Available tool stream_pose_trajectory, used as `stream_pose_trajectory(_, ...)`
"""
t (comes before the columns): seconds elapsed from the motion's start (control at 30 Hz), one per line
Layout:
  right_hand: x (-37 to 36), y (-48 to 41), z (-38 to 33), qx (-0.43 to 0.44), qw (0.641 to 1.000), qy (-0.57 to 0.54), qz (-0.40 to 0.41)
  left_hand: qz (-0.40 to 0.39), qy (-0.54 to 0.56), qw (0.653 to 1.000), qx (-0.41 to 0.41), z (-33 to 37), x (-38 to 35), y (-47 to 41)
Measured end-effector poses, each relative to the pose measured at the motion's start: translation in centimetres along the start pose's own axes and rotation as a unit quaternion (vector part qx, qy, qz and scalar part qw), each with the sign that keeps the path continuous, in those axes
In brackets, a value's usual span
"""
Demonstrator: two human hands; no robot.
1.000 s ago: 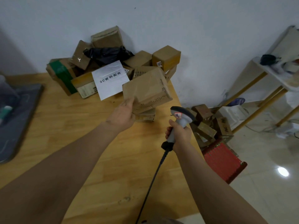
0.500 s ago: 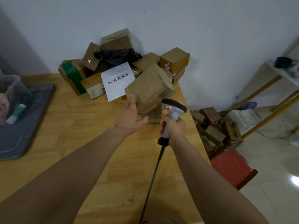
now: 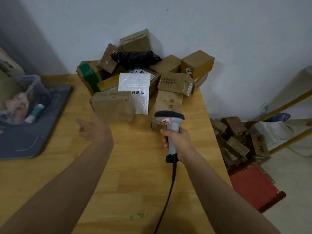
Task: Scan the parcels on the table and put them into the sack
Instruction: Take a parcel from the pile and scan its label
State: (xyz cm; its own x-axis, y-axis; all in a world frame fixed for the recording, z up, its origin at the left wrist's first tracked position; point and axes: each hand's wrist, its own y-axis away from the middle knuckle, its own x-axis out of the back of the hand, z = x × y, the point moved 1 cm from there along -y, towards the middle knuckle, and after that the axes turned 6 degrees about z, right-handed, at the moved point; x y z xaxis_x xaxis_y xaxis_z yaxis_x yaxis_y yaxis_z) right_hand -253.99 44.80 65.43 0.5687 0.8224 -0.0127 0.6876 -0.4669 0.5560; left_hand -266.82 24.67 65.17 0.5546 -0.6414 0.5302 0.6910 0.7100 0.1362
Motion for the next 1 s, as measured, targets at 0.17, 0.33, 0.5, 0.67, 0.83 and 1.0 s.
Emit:
stream_pose_trajectory(0.17, -1.0, 0.4, -0.1, -0.001, 1.0, 0.019, -0.021, -0.075, -0.131, 0.976, -0.154, -1.7, 0.4, -1.6)
stream_pose_trajectory(0.33, -2.5, 0.5, 0.0, 0.006, 0.999, 0.029, -0.038, -0.204, -0.374, 0.801, -0.421, 1.5, -3.0, -3.9)
stream_pose_trajectory(0.5, -3.5, 0.5, 0.1, 0.005, 0.998, 0.041, -0.053, -0.303, -0.48, 0.658, -0.495, 3.7, -4.3, -5.5)
stream_pose_trajectory(0.67, -4.3, 0.6, 0.4, -0.008, 0.998, 0.05, -0.041, -0.304, -0.501, 0.631, -0.508, 3.1, -2.0, -5.5)
stream_pose_trajectory(0.83, -5.3, 0.7, 0.9, -0.016, 0.998, 0.057, -0.036, -0.342, -0.473, 0.695, -0.42, -1.4, 4.3, -5.6)
stream_pose_trajectory(1.0, -7.0, 0.8, 1.5, -0.026, 0.996, 0.07, -0.055, -0.217, -0.363, 0.856, -0.296, -4.4, 7.3, -7.2)
